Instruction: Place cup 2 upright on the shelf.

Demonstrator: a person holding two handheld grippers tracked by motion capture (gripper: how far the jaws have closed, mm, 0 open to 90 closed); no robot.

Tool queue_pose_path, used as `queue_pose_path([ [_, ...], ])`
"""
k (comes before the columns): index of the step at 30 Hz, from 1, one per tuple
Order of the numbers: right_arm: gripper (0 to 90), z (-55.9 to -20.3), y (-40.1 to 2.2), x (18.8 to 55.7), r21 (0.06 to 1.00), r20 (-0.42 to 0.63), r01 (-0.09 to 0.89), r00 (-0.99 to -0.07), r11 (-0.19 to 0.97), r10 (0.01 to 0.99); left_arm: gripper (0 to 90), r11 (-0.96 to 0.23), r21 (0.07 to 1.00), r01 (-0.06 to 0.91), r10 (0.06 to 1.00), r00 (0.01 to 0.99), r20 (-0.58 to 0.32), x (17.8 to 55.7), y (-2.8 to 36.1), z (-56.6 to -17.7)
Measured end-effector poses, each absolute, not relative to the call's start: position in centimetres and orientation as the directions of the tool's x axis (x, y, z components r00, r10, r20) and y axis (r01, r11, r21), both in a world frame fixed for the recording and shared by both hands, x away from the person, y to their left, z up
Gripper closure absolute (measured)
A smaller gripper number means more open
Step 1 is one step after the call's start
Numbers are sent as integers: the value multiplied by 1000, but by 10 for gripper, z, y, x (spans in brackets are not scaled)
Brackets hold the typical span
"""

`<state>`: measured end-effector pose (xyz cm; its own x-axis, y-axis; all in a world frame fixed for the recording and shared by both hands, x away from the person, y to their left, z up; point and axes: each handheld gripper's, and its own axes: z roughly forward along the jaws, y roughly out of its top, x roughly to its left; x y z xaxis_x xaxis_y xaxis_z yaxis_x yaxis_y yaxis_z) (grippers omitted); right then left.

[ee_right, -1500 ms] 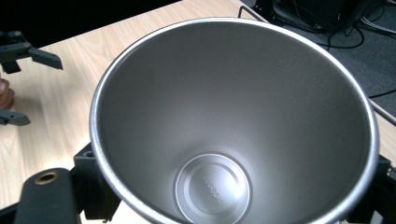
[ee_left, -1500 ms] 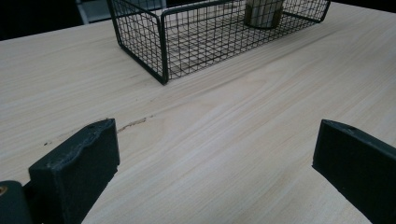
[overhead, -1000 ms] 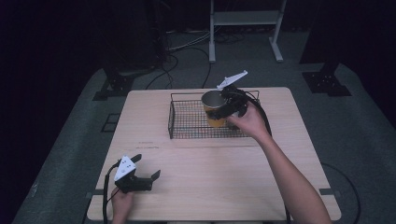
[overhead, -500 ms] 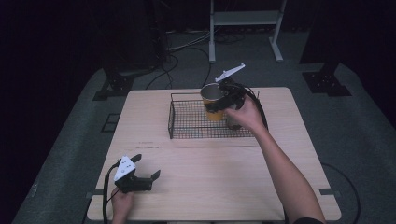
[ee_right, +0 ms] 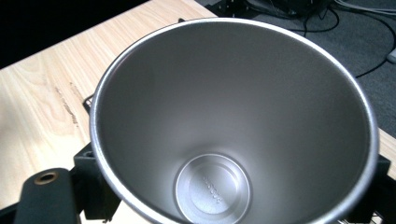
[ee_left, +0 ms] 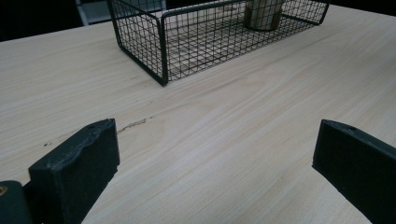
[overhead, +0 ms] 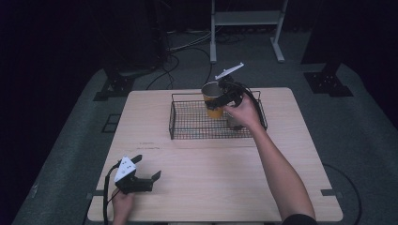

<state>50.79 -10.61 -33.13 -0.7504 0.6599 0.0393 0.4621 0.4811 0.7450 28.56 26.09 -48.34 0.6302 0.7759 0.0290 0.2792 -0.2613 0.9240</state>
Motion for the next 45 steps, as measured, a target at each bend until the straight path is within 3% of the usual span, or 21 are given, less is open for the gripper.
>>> queue_pose_path([
  [45,142,-383,-48,539,655,33,521,-743,547,669,0,-241,931,273,778,628,18,286,263,-483],
])
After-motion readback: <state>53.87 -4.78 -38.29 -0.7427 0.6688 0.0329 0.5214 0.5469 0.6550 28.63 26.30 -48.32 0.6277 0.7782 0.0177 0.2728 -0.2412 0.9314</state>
